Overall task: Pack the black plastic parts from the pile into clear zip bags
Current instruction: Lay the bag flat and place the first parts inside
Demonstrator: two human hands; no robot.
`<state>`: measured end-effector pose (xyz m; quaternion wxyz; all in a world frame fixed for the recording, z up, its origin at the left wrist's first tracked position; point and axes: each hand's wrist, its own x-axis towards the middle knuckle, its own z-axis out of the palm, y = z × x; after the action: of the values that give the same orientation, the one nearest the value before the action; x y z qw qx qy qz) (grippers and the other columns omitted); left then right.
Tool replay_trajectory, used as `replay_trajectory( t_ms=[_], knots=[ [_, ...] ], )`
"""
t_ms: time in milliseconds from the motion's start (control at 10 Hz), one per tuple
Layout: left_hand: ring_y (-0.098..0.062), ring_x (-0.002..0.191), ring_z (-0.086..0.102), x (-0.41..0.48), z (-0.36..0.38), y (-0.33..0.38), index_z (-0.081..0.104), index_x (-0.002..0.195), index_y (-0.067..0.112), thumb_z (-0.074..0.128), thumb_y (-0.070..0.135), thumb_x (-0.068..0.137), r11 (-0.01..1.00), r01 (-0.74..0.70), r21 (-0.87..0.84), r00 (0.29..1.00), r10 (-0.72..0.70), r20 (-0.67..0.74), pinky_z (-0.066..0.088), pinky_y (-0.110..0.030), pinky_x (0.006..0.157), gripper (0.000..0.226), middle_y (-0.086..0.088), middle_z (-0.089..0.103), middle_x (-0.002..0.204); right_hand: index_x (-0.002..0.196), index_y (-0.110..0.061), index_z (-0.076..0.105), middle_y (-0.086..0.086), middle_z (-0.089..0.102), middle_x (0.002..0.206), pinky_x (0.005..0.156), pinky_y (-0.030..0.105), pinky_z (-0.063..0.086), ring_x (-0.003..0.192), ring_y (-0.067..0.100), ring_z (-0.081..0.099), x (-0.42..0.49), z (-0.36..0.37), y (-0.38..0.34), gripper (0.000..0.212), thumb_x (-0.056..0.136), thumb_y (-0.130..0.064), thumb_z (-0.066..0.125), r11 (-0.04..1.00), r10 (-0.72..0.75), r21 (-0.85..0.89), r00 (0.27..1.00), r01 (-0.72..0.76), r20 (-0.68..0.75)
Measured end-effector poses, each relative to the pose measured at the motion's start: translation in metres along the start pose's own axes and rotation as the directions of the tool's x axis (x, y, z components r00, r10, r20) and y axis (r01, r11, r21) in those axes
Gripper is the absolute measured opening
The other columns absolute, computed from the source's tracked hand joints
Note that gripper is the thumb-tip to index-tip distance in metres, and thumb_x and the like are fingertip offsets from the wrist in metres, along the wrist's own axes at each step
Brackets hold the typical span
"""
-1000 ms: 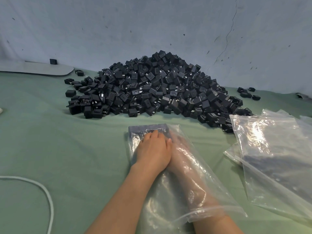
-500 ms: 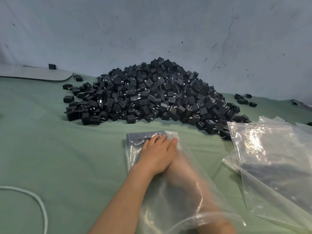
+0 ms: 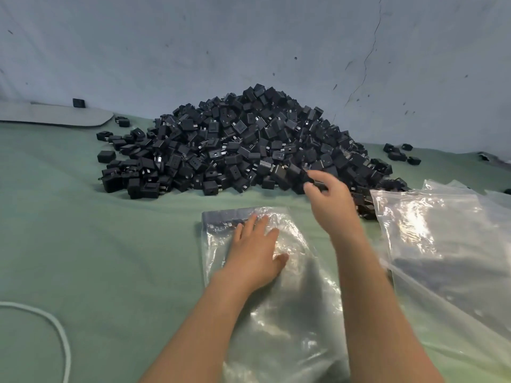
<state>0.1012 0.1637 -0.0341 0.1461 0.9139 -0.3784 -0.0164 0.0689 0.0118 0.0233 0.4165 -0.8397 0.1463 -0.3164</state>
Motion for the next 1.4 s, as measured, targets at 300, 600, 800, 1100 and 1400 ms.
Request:
replay_trajectory(
  t_ms=[300, 600, 800, 1100, 1400],
  knots=[
    [-0.022, 0.146, -0.002, -0.01, 0.008, 0.029, 0.022, 0.148, 0.021, 0.035, 0.05, 0.097, 0.99, -0.139, -0.03, 0.975, 0.142, 0.173, 0.0, -0.045, 0.118, 0.061, -0.002, 0.006, 0.159, 0.143, -0.026, 0.042, 0.009, -0.001, 0.16, 0.09, 0.031, 0.037, 0.126, 0.031, 0.045, 0.01, 0.015, 0.062, 0.051, 0.093, -0.014, 0.043, 0.88, 0.399, -0.16, 0.88, -0.446, -0.258],
    [-0.02, 0.146, -0.007, -0.01, 0.009, 0.027, 0.016, 0.15, 0.023, 0.035, 0.05, 0.097, 0.989, -0.131, -0.066, 0.969, 0.142, 0.204, -0.005, -0.042, 0.118, 0.063, 0.0, 0.0, 0.16, 0.142, -0.026, 0.043, 0.007, 0.017, 0.157, 0.083, 0.029, 0.034, 0.115, 0.026, 0.053, 0.027, 0.015, 0.076, 0.048, 0.095, -0.018, 0.042, 0.87, 0.395, -0.217, 0.889, -0.443, -0.231],
    [-0.02, 0.146, -0.008, -0.009, 0.009, 0.027, 0.015, 0.15, 0.023, 0.035, 0.049, 0.097, 0.99, -0.132, -0.059, 0.966, 0.141, 0.215, -0.005, -0.042, 0.118, 0.063, 0.0, -0.001, 0.16, 0.124, -0.023, 0.06, 0.006, 0.032, 0.143, 0.087, 0.034, 0.041, 0.1, 0.028, 0.058, 0.023, 0.026, 0.074, 0.034, 0.094, -0.019, 0.044, 0.897, 0.345, -0.196, 0.905, -0.396, -0.248],
    [-0.02, 0.146, -0.007, -0.009, 0.009, 0.027, 0.016, 0.15, 0.023, 0.036, 0.049, 0.097, 0.989, -0.132, -0.066, 0.967, 0.143, 0.21, -0.005, -0.041, 0.118, 0.062, 0.0, 0.0, 0.16, 0.136, -0.036, 0.047, 0.005, 0.02, 0.157, 0.118, 0.05, 0.006, 0.144, 0.031, 0.007, 0.019, 0.028, 0.07, 0.043, 0.094, -0.029, 0.044, 0.752, 0.399, -0.489, 0.896, -0.441, -0.195],
    [-0.02, 0.146, -0.007, -0.007, 0.012, 0.026, 0.016, 0.15, 0.023, 0.035, 0.05, 0.097, 0.989, -0.132, -0.067, 0.966, 0.143, 0.213, -0.005, -0.042, 0.118, 0.063, 0.0, -0.001, 0.16, 0.14, -0.038, 0.04, 0.008, 0.04, 0.145, 0.115, 0.048, 0.015, 0.139, 0.031, 0.02, 0.02, 0.029, 0.068, 0.043, 0.097, -0.033, 0.039, 0.8, 0.378, -0.424, 0.905, -0.425, -0.196]
  ],
)
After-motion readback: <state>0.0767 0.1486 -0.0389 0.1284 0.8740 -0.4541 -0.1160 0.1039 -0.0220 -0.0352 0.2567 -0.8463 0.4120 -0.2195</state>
